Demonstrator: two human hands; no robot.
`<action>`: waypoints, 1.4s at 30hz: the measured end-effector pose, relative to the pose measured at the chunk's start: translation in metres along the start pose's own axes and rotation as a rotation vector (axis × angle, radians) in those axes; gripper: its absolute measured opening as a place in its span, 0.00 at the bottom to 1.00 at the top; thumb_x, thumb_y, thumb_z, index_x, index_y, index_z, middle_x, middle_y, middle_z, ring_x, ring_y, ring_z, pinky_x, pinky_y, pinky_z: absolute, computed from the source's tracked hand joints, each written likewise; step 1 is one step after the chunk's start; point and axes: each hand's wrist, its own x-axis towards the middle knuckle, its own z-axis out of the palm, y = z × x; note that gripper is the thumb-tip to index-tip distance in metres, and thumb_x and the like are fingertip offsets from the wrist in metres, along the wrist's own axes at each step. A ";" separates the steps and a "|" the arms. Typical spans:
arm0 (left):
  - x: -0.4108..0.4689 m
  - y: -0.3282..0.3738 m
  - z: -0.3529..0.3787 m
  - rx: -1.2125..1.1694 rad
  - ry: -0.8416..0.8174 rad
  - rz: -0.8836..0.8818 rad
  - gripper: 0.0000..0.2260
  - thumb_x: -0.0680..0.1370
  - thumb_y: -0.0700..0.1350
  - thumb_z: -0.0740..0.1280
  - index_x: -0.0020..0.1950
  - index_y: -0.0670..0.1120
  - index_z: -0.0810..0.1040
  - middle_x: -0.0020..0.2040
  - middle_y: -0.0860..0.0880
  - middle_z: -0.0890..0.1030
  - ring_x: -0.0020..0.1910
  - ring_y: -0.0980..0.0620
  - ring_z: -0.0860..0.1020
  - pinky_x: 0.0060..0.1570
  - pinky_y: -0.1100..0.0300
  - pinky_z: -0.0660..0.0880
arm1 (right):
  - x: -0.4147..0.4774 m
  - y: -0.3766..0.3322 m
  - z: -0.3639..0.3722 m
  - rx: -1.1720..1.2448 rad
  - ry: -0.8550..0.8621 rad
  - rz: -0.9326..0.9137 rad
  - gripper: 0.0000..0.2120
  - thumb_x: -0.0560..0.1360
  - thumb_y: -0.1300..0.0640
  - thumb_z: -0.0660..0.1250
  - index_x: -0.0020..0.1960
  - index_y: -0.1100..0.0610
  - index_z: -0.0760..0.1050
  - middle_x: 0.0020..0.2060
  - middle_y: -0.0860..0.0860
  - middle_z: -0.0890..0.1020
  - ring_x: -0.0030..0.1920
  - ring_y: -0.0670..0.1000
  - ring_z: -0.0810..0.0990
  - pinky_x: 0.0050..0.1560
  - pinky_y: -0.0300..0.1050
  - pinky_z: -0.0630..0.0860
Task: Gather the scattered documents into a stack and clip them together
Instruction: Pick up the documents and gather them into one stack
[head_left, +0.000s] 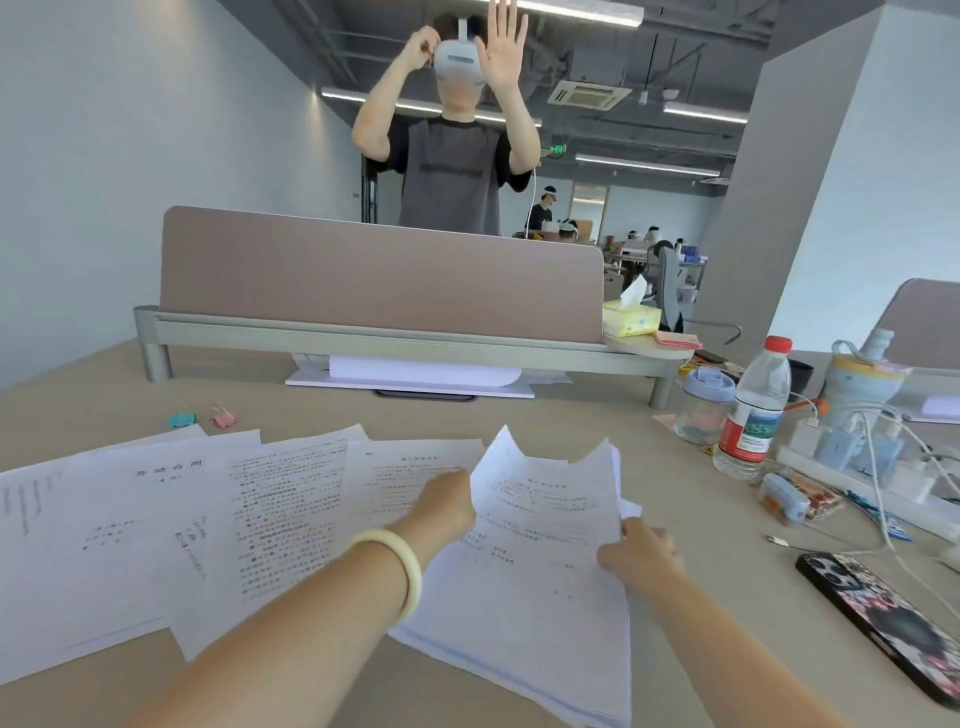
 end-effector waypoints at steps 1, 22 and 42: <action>0.001 -0.001 0.002 0.076 -0.006 -0.007 0.17 0.76 0.42 0.61 0.65 0.44 0.71 0.65 0.45 0.74 0.64 0.44 0.71 0.62 0.54 0.67 | 0.000 -0.001 -0.001 0.093 -0.016 0.020 0.17 0.72 0.62 0.59 0.61 0.60 0.70 0.58 0.56 0.65 0.61 0.61 0.70 0.61 0.46 0.71; -0.030 -0.071 -0.036 0.106 -0.211 -0.124 0.30 0.80 0.59 0.49 0.78 0.47 0.48 0.79 0.44 0.46 0.78 0.43 0.45 0.76 0.49 0.46 | 0.028 -0.031 -0.009 0.424 -0.209 -0.216 0.31 0.74 0.70 0.63 0.73 0.53 0.58 0.44 0.54 0.78 0.43 0.59 0.79 0.50 0.56 0.78; -0.014 -0.083 -0.055 -0.865 -0.060 -0.400 0.28 0.70 0.48 0.72 0.66 0.41 0.71 0.62 0.43 0.78 0.60 0.41 0.77 0.62 0.47 0.73 | 0.050 -0.019 -0.015 0.546 -0.295 0.117 0.10 0.71 0.61 0.71 0.38 0.57 0.70 0.34 0.53 0.70 0.31 0.52 0.66 0.36 0.42 0.65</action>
